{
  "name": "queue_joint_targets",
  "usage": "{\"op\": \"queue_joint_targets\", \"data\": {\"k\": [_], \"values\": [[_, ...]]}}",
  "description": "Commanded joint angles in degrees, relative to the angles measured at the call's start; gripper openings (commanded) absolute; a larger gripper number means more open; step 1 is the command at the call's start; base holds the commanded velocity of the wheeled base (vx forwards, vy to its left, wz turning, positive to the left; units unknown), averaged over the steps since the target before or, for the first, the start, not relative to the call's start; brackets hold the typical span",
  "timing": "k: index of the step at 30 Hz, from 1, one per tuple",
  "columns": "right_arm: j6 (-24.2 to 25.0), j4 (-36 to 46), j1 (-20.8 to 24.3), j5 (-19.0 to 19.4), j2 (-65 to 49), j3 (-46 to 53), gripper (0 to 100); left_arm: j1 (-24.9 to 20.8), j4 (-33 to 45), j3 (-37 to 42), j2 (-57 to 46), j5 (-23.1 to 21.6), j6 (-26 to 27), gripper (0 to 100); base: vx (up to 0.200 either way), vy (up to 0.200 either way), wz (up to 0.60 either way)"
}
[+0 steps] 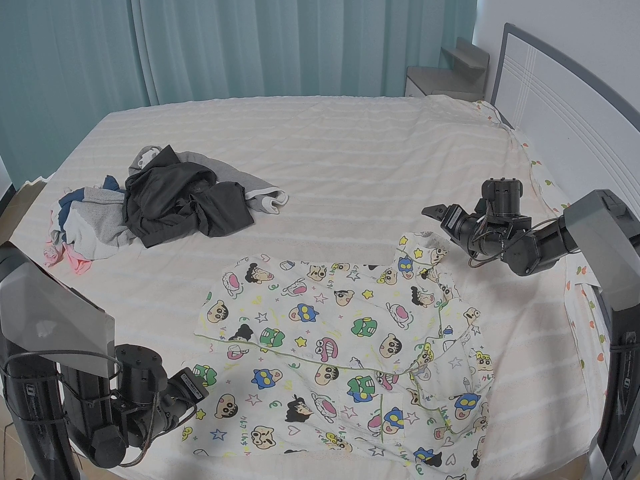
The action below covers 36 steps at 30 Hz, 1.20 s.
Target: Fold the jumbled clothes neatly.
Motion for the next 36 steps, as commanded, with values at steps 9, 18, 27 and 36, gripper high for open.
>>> {"op": "queue_joint_targets", "data": {"k": [9,18,27,36], "values": [[-3.82,7.16,-1.02,-3.08,12.99,-15.25,100,-0.03,-1.02,0.48,0.22,0.07,-0.33,0,0.0,0.0,0.0],[-4.88,9.0,-1.2,-3.96,14.31,-17.62,100,-0.03,-1.02,0.48,0.39,0.07,-0.33,0,0.0,0.0,0.0],[-5.67,8.83,-2.6,-5.98,10.09,-17.71,100,-0.03,-1.02,0.48,0.57,0.16,-0.33,0,0.0,0.0,0.0],[-5.76,8.56,-3.48,-6.16,9.3,-14.02,100,-0.03,-1.02,0.48,0.57,0.16,-0.94,0,0.0,0.0,0.0]]}}
